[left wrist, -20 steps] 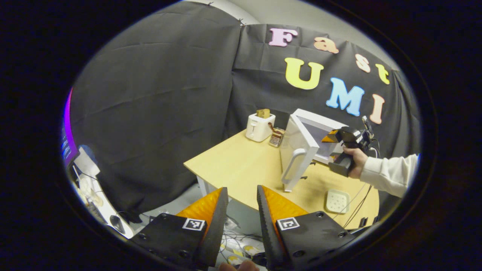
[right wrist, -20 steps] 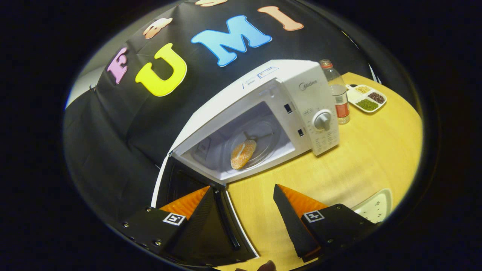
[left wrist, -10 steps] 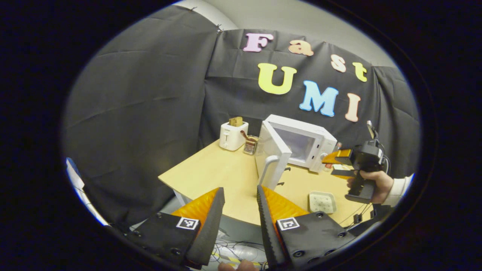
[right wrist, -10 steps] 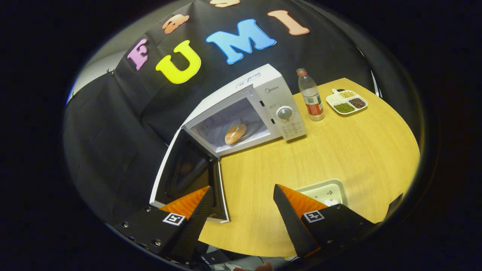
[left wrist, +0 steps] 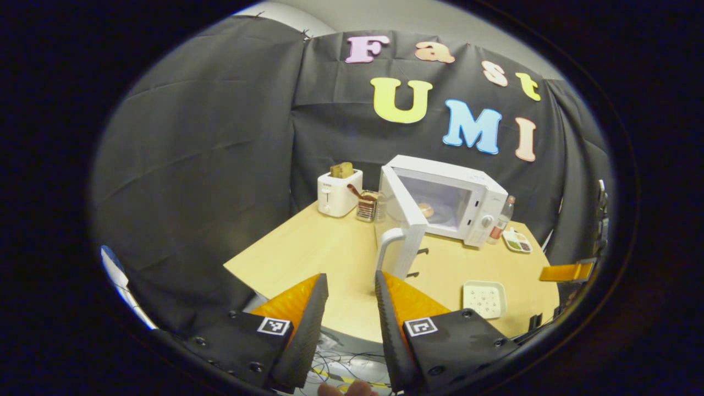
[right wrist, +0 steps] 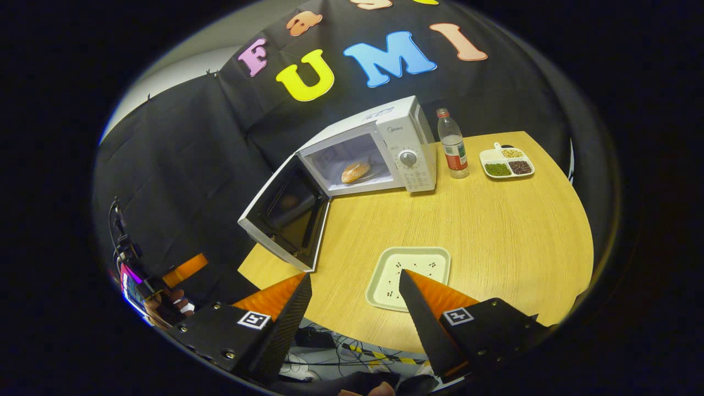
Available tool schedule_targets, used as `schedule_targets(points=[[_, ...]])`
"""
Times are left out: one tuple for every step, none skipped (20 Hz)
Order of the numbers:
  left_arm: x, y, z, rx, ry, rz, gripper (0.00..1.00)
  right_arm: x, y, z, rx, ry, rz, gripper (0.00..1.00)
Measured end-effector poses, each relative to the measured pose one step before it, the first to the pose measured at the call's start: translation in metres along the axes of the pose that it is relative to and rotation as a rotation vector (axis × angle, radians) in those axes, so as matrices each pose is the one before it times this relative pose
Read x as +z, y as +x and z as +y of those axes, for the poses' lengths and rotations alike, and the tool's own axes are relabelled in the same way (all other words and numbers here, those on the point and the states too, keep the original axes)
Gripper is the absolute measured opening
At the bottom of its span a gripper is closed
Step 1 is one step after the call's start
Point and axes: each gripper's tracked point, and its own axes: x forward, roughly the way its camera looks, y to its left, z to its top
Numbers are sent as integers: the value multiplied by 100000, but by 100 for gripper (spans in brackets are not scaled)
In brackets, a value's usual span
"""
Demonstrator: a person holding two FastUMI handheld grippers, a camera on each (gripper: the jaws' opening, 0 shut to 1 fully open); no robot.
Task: Open the microwave oven with the left hand, put the food in, and close the microwave oven.
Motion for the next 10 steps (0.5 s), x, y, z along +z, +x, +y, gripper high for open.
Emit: schedule_targets(points=[[-18, 1025, -249, 348, 1182, 2186, 67, -409, -523, -1177, -2885, -137, 784, 98], [113, 1320, -471, -831, 972, 1113, 65, -267, -689, -573, -1381, 955, -145, 98], [421, 1408, -397, -1250, 1177, 483, 63, -75, -317, -287, -399, 1463, -769, 98], [371, 1504, -81, -600, 1828, 564, 61, -497, -43, -394, -1192, 804, 582, 98], [36, 1611, 39, -820, 1356, 1220, 61, -432, 33, -786, -2224, 355, 1419, 98], [83, 1588, 56, -1213, 41, 1113, 66, -92, 25, -616, -2787, 999, 381, 98], [151, 1360, 50, -1364, -866, 655, 62, 211, 84, -465, -2840, 1933, -126, 98], [100, 1456, 60, -1609, -1093, 503, 62, 79, 141, 66, -1697, 1980, -43, 98], [-58, 1422, -48, -1876, -382, 653, 62, 310, 258, 28, -1579, 1686, -485, 98], [-291, 1210, -101, -1735, 679, 1258, 65, -28, 388, -191, -2179, 1174, 585, 98]])
